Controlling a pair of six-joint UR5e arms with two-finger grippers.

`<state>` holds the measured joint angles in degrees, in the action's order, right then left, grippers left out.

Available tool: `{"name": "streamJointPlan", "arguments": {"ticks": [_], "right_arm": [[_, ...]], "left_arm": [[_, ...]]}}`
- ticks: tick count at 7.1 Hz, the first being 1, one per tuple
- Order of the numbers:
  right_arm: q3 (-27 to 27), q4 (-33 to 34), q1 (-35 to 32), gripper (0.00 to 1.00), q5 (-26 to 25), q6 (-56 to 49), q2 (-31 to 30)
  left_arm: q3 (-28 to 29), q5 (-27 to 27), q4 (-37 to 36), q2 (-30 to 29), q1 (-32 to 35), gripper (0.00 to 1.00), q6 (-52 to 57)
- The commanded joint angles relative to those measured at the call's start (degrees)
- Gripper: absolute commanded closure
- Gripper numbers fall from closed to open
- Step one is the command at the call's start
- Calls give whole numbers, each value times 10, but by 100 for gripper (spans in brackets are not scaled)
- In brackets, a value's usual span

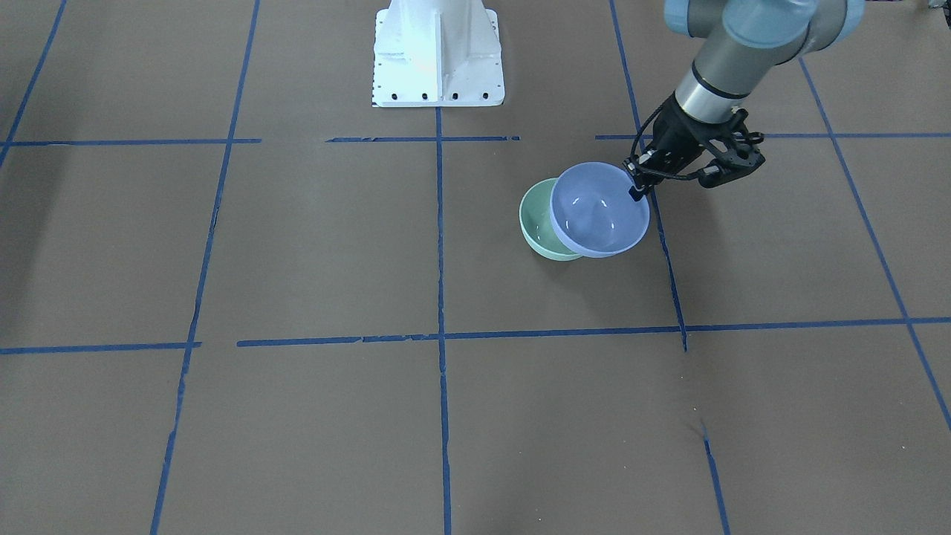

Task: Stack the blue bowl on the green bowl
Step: 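Lower the blue bowl into the green bowl with the left gripper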

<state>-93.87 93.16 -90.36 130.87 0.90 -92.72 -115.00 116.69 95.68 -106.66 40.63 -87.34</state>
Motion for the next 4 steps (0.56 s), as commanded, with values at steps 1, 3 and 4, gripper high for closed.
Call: {"name": "streamJointPlan", "arguments": {"ticks": [1, 3, 4], "right_arm": [[0, 0, 0, 0, 0, 1, 0], [0, 0, -1, 0, 0, 0, 0], [0, 0, 0, 0, 0, 0, 0]], "left_arm": [[18, -23, -6, -13, -20, 100, -14], [21, -23, -4, -10, -24, 100, -14], [24, -22, -4, -9, -33, 100, -15]]}}
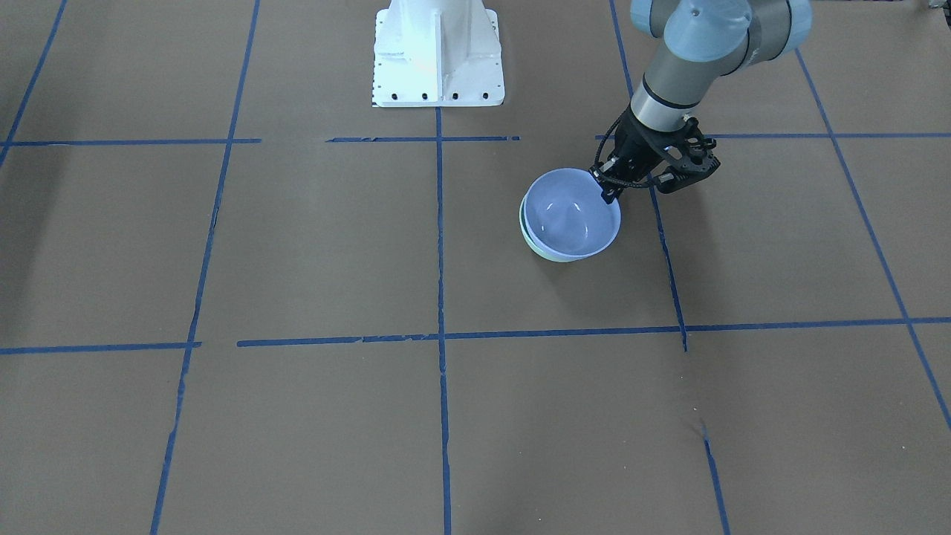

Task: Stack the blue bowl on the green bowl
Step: 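Lower the blue bowl into the green bowl with the left gripper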

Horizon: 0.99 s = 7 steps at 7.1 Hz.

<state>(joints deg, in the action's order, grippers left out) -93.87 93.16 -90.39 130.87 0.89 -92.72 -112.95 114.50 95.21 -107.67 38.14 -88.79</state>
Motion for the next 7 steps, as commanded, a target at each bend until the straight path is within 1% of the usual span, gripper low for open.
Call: {"name": "streamJointPlan", "arguments": {"ticks": [1, 4, 5, 6, 7], "right_arm": [[0, 0, 0, 0, 0, 1, 0], [0, 0, 0, 0, 0, 1, 0], [0, 0, 0, 0, 0, 1, 1], [0, 0, -1, 0, 0, 1, 0], [0, 0, -1, 0, 0, 0, 0]], "left_arm": [[10, 1, 1, 1, -14, 100, -3], [15, 0, 1, 2, -25, 100, -7], [18, 1, 1, 2, -25, 97, -6], [19, 1, 2, 2, -25, 87, -5], [19, 0, 2, 2, -25, 28, -4]]}}
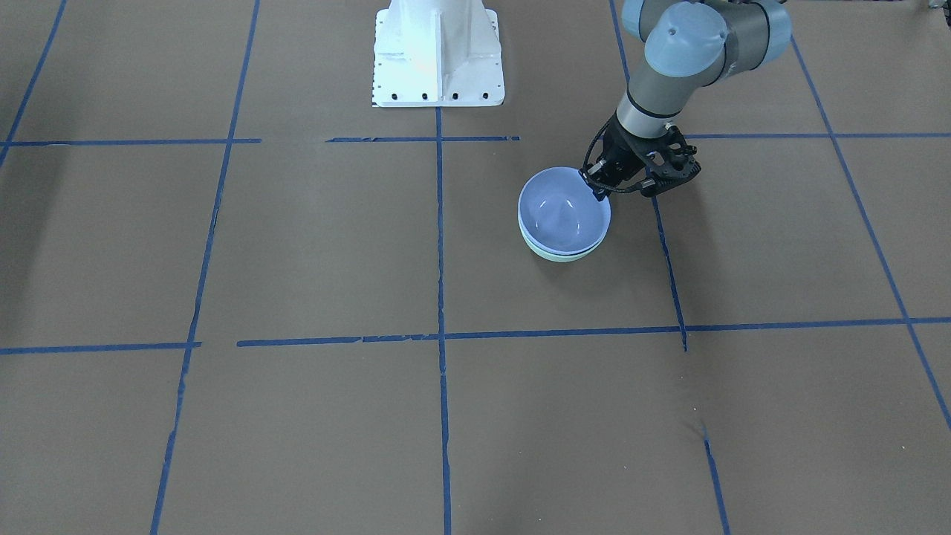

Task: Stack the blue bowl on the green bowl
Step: 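Lower the blue bowl into the green bowl with the left gripper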

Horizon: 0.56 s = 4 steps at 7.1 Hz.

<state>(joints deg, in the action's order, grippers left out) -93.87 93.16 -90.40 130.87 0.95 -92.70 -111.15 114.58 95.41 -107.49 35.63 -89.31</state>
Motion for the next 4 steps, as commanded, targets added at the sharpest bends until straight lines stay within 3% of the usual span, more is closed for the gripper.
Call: {"name": "streamJointPlan", "arguments": {"ticks": [1, 3, 4], "right_arm": [[0, 0, 0, 0, 0, 0, 0], [0, 0, 0, 0, 0, -1, 1], [0, 0, 0, 0, 0, 0, 1]], "left_arm": [[-3, 0, 0, 1, 1, 0, -3], [-41, 7, 1, 6, 11, 0, 11], [-62, 8, 0, 28, 32, 0, 73]]}}
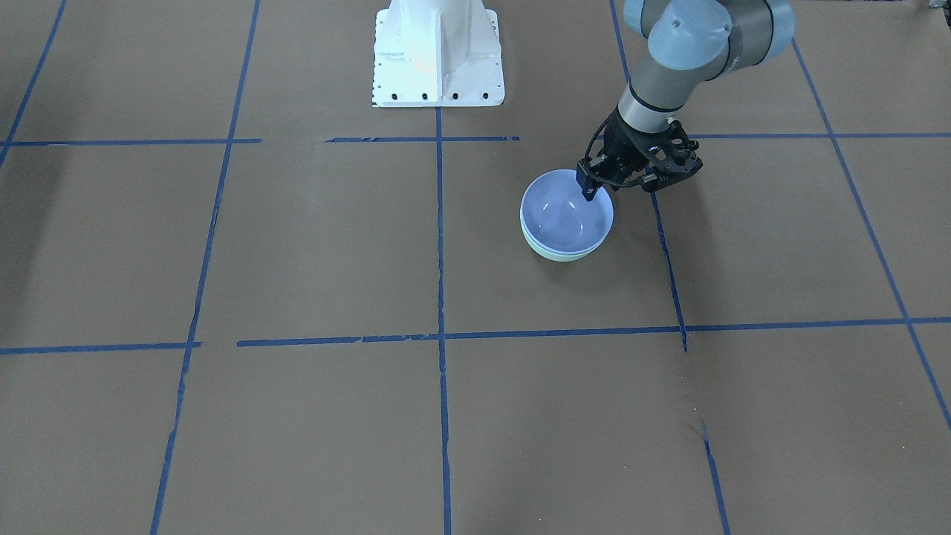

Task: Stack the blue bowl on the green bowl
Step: 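Open the left gripper and withdraw it from the stacked bowls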

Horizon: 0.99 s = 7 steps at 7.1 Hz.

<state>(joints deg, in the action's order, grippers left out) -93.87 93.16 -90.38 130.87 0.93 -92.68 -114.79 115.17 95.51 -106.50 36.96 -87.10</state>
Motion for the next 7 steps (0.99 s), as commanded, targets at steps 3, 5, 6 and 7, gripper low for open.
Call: {"name": "streamJointPlan", "arguments": {"ticks": [3, 5, 6, 7], "right_arm": [[0, 0, 0, 0, 0, 0, 0], [0, 0, -1, 0, 0, 0, 0], [0, 0, 0, 0, 0, 0, 0], [0, 0, 0, 0, 0, 0, 0]], "left_arm": [[-32, 120, -2, 121, 221, 0, 402], [2, 169, -7, 216, 343, 0, 697], [38, 168, -7, 249, 410, 0, 827], [61, 168, -10, 273, 465, 0, 899]]}}
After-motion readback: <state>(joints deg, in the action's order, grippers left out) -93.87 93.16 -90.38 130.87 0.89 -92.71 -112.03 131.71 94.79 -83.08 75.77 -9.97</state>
